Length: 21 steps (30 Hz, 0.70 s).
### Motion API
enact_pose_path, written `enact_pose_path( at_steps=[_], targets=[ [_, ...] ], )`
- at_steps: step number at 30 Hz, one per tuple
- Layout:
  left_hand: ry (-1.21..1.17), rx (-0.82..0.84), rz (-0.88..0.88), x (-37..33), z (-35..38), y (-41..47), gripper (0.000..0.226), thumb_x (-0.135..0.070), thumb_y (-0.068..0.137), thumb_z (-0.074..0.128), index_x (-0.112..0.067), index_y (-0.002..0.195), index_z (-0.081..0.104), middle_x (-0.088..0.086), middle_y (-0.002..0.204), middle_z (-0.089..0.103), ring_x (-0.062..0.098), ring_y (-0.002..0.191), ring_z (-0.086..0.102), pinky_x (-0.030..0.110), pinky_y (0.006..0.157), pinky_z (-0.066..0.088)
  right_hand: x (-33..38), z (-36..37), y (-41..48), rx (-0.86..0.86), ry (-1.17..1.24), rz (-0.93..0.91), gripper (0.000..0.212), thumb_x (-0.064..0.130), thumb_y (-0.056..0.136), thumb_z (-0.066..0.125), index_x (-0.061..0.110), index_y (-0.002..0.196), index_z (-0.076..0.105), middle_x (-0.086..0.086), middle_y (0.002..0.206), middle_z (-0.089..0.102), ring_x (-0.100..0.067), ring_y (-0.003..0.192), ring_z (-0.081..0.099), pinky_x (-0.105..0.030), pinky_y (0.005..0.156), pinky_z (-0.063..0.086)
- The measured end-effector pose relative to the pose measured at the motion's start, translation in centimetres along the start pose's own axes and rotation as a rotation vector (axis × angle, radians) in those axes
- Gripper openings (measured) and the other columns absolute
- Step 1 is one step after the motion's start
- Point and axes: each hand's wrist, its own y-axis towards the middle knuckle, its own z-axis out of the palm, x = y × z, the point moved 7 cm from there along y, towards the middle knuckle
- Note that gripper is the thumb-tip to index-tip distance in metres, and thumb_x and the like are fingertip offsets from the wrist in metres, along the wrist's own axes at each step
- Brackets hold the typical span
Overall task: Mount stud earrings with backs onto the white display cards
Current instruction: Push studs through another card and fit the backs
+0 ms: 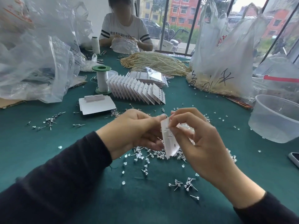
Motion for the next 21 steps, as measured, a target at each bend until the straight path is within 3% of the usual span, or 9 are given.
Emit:
enact_pose_path(
  at_steps=[3,5,10,13,15,19,21],
  targets=[
    [-0.051,0.039,-0.089,0.6,0.2,-0.1,0.037,-0.043,0.065,0.072,-0.006,0.068,0.073,0.015,0.069,0.071,0.017,0.054,0.066,0.019,0.048,0.053,0.9,0.0,-0.1,-0.017,-0.268,-0.154,0.007,0.006,0.082,0.059,0.009,0.085,0.064,-0.003,0.099,0.058,-0.013,0.096,0.057,-0.02,0.083,0.045],
    [-0.08,0.07,-0.132,0.9,0.2,-0.2,0.028,-0.033,0.066,0.071,-0.006,0.072,0.073,0.014,0.071,0.072,0.017,0.057,0.068,0.019,0.05,0.053,1.0,0.1,0.0,-0.005,-0.29,-0.184,0.008,0.005,0.081,0.06,0.007,0.087,0.065,-0.005,0.099,0.058,-0.014,0.096,0.057,-0.017,0.083,0.044],
    [-0.156,0.035,-0.225,1.5,-0.4,-0.2,0.017,-0.012,0.063,0.07,0.001,0.074,0.072,0.017,0.069,0.071,0.017,0.051,0.066,0.021,0.045,0.054,-0.3,-2.1,0.6,-0.072,0.149,0.029,0.02,0.001,0.084,0.057,0.015,0.097,0.058,-0.003,0.104,0.062,-0.01,0.108,0.057,-0.026,0.096,0.047],
    [-0.135,-0.036,-0.276,1.8,-0.8,-0.3,0.008,-0.004,0.064,0.065,-0.003,0.063,0.073,0.016,0.065,0.07,0.019,0.048,0.066,0.022,0.041,0.052,-2.1,-5.7,1.2,-0.248,0.06,0.172,0.023,-0.003,0.086,0.055,0.018,0.093,0.06,0.002,0.095,0.065,-0.006,0.095,0.061,-0.021,0.084,0.051],
    [-0.116,-0.079,-0.291,1.9,-1.1,-0.3,0.015,0.002,0.072,0.062,-0.002,0.061,0.072,0.017,0.065,0.07,0.021,0.047,0.066,0.023,0.039,0.053,-3.8,-7.8,1.3,-0.288,-0.133,0.303,0.024,0.0,0.085,0.056,0.023,0.085,0.062,0.007,0.086,0.065,-0.004,0.082,0.061,-0.02,0.075,0.048],
    [-0.137,-0.135,-0.314,2.1,-1.3,0.0,0.013,0.005,0.081,0.053,0.004,0.076,0.065,0.021,0.068,0.069,0.023,0.048,0.066,0.025,0.039,0.053,-6.6,-8.7,1.0,-0.071,-0.485,0.478,0.023,0.002,0.084,0.056,0.021,0.078,0.069,0.009,0.07,0.064,-0.006,0.06,0.056,-0.008,0.048,0.038],
    [-0.167,-0.125,-0.328,2.1,-1.2,0.0,0.012,0.004,0.082,0.05,0.008,0.087,0.06,0.023,0.07,0.069,0.024,0.049,0.066,0.023,0.039,0.052,-7.2,-8.8,0.7,0.016,-0.566,0.52,0.024,0.002,0.083,0.054,0.019,0.078,0.071,0.008,0.065,0.062,-0.006,0.055,0.054,-0.006,0.045,0.037]
  ],
)
